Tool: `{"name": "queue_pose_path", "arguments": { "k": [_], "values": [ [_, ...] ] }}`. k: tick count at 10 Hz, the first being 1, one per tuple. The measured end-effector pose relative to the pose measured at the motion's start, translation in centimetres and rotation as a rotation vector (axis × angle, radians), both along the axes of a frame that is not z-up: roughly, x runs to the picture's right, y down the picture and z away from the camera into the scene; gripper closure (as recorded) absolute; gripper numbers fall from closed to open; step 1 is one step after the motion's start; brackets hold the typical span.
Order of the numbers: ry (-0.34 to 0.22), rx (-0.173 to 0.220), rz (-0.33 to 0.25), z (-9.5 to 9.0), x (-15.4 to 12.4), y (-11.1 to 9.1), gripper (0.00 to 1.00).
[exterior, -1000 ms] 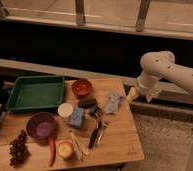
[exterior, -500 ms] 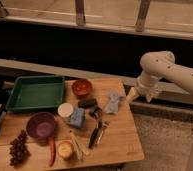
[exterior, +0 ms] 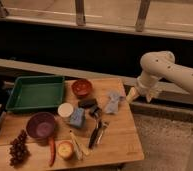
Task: Wipe purple bowl with brush
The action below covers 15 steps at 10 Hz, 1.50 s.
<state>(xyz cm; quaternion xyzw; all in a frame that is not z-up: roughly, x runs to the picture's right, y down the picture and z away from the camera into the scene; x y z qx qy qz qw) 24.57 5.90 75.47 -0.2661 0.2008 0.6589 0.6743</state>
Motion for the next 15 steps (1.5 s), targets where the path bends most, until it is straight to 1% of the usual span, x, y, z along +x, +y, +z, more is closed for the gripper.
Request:
{"name": "queue_pose_path", "arguments": {
  "k": [11, 13, 15],
  "values": [
    [0.0, 0.001, -0.003, 0.0, -0.1, 0.0, 0.29],
    [-0.026, 0.001, -0.025, 0.0, -1.1, 0.0, 0.29],
    [-0.09, 0.003, -0.053, 0.4, -4.6, -0.5, 0.29]
  ]
}}
